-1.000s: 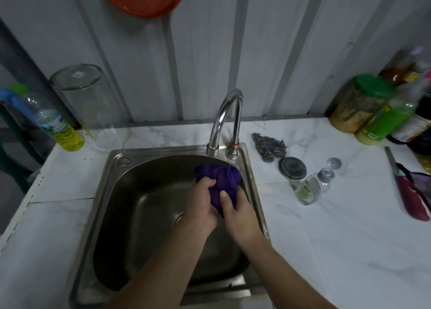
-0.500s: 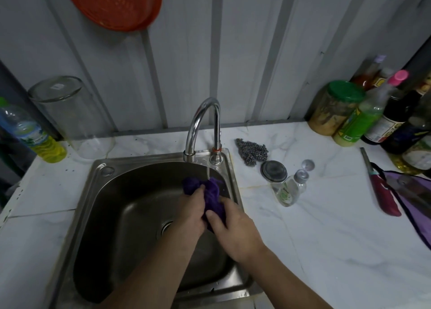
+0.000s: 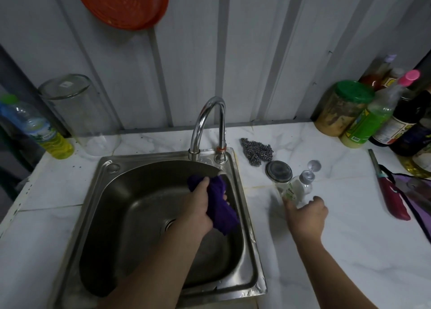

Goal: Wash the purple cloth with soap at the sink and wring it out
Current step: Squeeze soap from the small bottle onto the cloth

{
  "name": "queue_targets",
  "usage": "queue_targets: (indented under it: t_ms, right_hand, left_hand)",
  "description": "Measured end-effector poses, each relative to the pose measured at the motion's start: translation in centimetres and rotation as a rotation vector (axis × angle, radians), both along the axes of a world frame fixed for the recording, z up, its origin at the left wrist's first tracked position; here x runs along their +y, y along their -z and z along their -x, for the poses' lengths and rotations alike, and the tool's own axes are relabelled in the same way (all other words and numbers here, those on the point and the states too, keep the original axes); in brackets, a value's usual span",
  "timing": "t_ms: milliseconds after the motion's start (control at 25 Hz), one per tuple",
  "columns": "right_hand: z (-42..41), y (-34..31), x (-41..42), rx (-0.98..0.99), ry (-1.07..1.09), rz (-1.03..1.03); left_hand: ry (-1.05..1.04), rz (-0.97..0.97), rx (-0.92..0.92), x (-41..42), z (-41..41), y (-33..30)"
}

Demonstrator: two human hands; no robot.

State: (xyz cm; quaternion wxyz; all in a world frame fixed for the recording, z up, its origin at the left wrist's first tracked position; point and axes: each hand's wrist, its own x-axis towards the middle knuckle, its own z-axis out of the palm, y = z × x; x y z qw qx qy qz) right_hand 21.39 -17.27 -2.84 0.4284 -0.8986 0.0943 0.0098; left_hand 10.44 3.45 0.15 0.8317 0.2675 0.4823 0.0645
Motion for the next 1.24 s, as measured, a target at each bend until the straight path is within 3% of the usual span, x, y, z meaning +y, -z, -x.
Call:
queue_targets:
  t_ms: [200,360,520,720,920,1080,1240]
  right_hand:
    - [-1.4,0.8,0.7,-0.113,-0.068,-0.109]
    - [-1.9,1.6,0.6,-0.099,-0.094,-0.140]
    - [-3.1,1.7,-0.2,-0.123,-0.173,-0.107]
    - [-2.3,-0.2,-1.0,-0.446,-0.565,0.066]
    - [-3.0,-4.9,0.1,-0.880,-0.844,0.362]
    - [-2.3,-7.8,2.3,-1.136,-0.914,0.488]
    - [-1.3,-8.8,4.0,-1.212,-0.904,0.508]
  left_hand:
    - [0.058,0.030,-0.133,-1.9,-1.3,-2.3]
    - [0.163,-0.049,-0.125,-3.2,-2.6,-2.6]
    - [0.128,-0.001,-0.150,-4.2,-3.6,-2.3]
    - [0.122,0.083,-0.147,-4.6,-3.3,-1.6]
    - [0.145,0.097,-0.121,-4.4,-2.1,-1.1]
    - [0.121,0.118,-0.144,-3.6,-0.7,-1.2]
    - [0.087,0.155,-0.138,-2.8,0.6,-1.6]
